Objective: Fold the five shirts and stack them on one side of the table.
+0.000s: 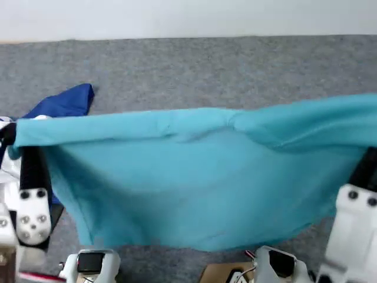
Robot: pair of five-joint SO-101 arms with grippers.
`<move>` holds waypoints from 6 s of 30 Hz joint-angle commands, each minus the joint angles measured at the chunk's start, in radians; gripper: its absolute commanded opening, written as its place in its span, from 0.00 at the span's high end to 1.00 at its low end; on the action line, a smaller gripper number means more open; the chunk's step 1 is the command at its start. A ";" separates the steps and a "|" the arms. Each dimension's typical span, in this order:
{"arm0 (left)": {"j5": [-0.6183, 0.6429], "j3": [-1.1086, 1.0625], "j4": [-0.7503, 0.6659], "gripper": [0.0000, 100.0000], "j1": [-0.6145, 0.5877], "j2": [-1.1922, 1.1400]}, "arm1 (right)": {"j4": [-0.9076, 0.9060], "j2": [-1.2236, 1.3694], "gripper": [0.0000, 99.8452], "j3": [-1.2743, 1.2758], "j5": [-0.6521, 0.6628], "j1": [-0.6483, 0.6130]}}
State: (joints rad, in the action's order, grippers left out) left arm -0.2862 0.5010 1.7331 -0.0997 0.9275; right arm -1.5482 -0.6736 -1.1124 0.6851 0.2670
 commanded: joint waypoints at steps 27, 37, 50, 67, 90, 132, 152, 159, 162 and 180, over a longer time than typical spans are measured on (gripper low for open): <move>-0.015 -1.018 -0.663 0.99 -0.003 0.072 | 0.148 0.139 0.99 0.698 0.037 -0.048; -0.083 -1.109 -1.112 0.99 0.003 -0.353 | 0.661 0.377 0.99 0.990 -0.023 -0.148; -0.086 -0.456 -1.134 0.99 0.005 -1.068 | 1.102 0.638 0.99 0.982 -0.008 -0.165; -0.209 -0.091 -0.468 0.99 0.052 -1.247 | 0.561 0.636 0.99 0.879 0.005 -0.177; -0.523 -0.289 0.021 0.98 0.060 -1.257 | -0.249 0.504 0.99 1.074 0.003 -0.286; -0.555 -0.387 -0.101 0.83 -0.043 -1.247 | -0.228 0.266 0.72 1.344 0.002 -0.288; -0.173 -0.234 -0.367 0.88 -0.020 -1.352 | -0.162 0.337 0.73 1.169 -0.247 -0.225; -0.107 -0.206 -0.554 0.97 0.012 -1.588 | -0.229 0.337 0.73 1.066 -0.259 -0.059; -0.107 -0.090 -0.512 0.98 0.008 -1.629 | -0.243 0.328 0.73 1.059 -0.259 0.019; -0.103 0.598 0.028 0.96 0.075 -1.745 | -0.243 -0.074 0.73 1.060 -0.258 0.102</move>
State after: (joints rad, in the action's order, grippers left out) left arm -0.3997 0.9689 1.6517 -0.0614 -0.8416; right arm -1.7538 -0.6767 -0.0031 0.4381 0.3514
